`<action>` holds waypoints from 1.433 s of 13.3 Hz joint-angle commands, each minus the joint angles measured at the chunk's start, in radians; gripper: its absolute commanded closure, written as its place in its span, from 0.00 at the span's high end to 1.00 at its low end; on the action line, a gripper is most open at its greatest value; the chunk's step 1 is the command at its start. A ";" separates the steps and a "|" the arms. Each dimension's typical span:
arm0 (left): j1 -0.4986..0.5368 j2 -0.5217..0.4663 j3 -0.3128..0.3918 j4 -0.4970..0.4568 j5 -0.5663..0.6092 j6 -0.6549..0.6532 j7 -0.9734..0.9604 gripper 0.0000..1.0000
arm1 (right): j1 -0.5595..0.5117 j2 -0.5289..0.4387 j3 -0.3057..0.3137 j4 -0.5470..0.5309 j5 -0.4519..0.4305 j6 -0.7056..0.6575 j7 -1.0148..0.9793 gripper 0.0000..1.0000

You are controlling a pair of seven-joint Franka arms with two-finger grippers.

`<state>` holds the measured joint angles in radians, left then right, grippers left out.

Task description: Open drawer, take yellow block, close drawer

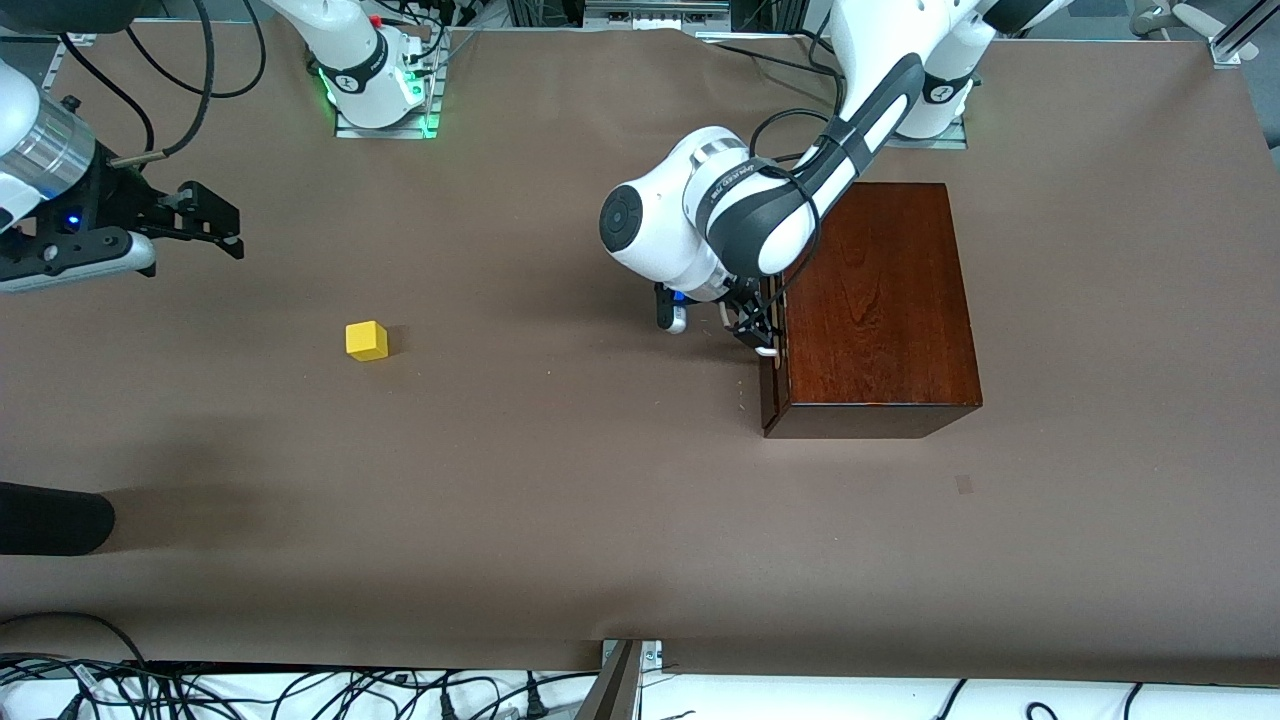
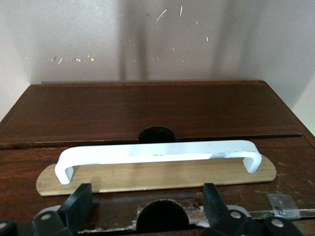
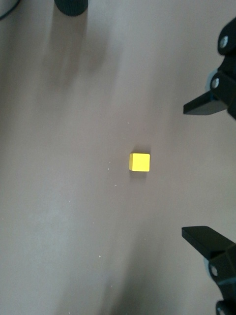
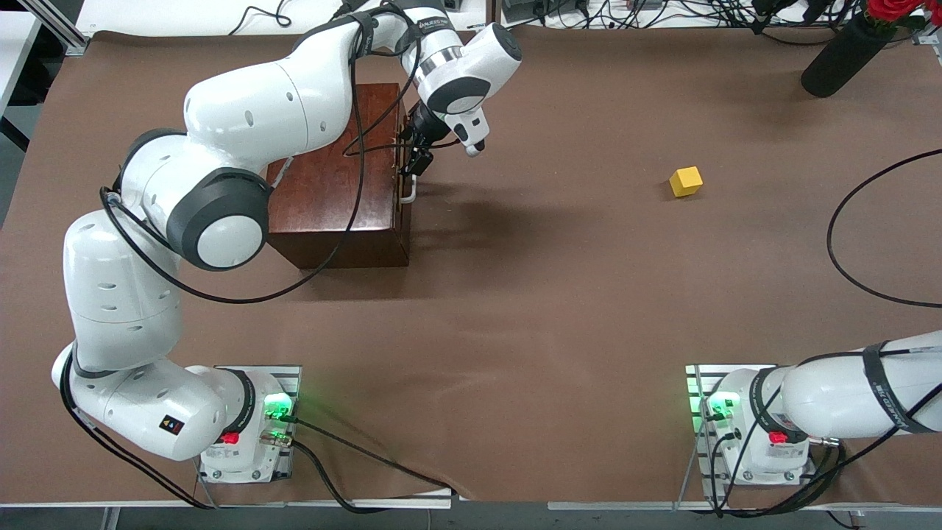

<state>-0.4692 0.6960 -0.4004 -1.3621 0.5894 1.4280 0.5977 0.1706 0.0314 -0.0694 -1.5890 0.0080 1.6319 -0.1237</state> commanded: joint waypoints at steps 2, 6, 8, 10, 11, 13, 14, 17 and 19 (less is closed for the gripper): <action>0.004 -0.038 -0.011 0.073 -0.006 -0.038 0.014 1.00 | -0.011 0.001 0.010 0.026 -0.013 -0.040 -0.005 1.00; 0.021 -0.124 -0.005 0.175 -0.095 -0.041 0.014 1.00 | -0.013 0.004 0.007 0.026 -0.014 -0.056 -0.011 1.00; 0.081 -0.171 -0.001 0.218 -0.152 -0.067 0.013 1.00 | -0.013 0.004 0.007 0.026 -0.014 -0.060 -0.011 1.00; 0.208 -0.216 -0.006 0.259 -0.213 -0.125 0.013 1.00 | -0.013 0.004 0.000 0.026 -0.014 -0.060 -0.013 1.00; 0.266 -0.225 -0.002 0.291 -0.258 -0.150 -0.002 1.00 | -0.013 0.004 0.000 0.026 -0.014 -0.060 -0.014 1.00; 0.387 -0.246 -0.001 0.320 -0.270 -0.173 -0.048 1.00 | -0.013 0.004 -0.001 0.024 -0.014 -0.060 -0.016 1.00; 0.439 -0.251 -0.003 0.322 -0.278 -0.173 -0.071 1.00 | -0.013 0.004 -0.001 0.024 -0.014 -0.060 -0.014 1.00; 0.465 -0.334 0.061 0.284 -0.319 -0.137 -0.158 1.00 | -0.013 0.004 -0.001 0.024 -0.014 -0.060 -0.016 1.00; 0.458 -0.511 0.195 0.050 -0.525 -0.013 -0.347 1.00 | -0.013 0.004 -0.003 0.024 -0.014 -0.060 -0.014 1.00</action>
<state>0.0121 0.3769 -0.3223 -1.0780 0.2065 1.3054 0.3985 0.1684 0.0323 -0.0768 -1.5821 0.0036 1.5915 -0.1238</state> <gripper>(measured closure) 0.000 0.000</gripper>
